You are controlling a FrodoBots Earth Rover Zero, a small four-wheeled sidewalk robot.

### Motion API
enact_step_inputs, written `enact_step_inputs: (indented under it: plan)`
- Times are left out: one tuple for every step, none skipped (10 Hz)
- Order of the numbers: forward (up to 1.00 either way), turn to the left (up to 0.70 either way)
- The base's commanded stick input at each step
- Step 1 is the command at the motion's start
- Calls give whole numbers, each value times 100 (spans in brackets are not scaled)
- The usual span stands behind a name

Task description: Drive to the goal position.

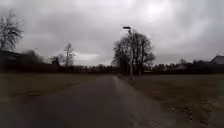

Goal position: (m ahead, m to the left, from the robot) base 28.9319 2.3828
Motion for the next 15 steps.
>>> enact_step_inputs:
  plan:
    - [70, 0]
    - [70, 0]
    - [70, 0]
    - [70, 0]
    - [70, 0]
    - [70, 0]
    - [70, 0]
    - [70, 0]
    - [85, 0]
    - [85, 0]
    - [95, 0]
    - [100, 0]
    - [100, 9]
    - [100, 21]
    - [100, 33]
